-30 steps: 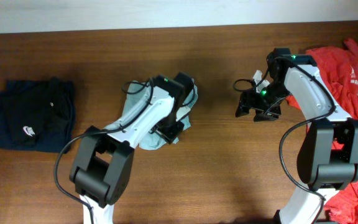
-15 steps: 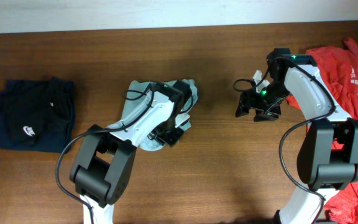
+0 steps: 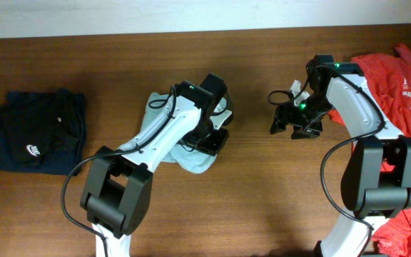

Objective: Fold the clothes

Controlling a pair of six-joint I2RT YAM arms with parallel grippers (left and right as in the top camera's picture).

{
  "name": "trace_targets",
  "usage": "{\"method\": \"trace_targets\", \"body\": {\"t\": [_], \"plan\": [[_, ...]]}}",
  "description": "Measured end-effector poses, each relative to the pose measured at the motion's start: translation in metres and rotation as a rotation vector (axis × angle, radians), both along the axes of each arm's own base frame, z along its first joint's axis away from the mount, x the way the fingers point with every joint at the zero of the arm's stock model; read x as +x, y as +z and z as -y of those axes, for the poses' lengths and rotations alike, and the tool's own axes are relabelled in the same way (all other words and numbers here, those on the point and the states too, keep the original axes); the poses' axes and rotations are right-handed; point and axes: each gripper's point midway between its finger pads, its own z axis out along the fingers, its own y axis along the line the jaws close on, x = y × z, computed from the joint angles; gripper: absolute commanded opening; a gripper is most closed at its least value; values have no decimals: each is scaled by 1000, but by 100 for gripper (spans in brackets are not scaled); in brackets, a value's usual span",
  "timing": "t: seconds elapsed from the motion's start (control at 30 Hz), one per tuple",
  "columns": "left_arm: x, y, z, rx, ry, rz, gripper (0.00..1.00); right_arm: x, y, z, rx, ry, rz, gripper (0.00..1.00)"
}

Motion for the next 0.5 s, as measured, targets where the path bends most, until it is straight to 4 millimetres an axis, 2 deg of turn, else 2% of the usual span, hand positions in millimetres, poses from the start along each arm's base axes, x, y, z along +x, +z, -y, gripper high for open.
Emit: {"method": "trace_targets", "body": {"t": [0.1,0.13,0.17,0.2,0.4,0.47,0.5], "plan": [[5,2,9,-40,29,7,1,0,0,0,0,0,1,70],[6,3,12,-55,36,9,6,0,0,0,0,0,0,70],[8,4,15,-69,40,11,30,0,0,0,0,0,0,70],[9,4,18,-85,44,14,49,0,0,0,0,0,0,70],[9,7,21,-116,59,-3,49,0,0,0,0,0,0,71],[12,7,15,-116,77,-14,50,0,0,0,0,0,1,71],[15,7,6,-109,101,-28,50,0,0,0,0,0,1,71]]}}
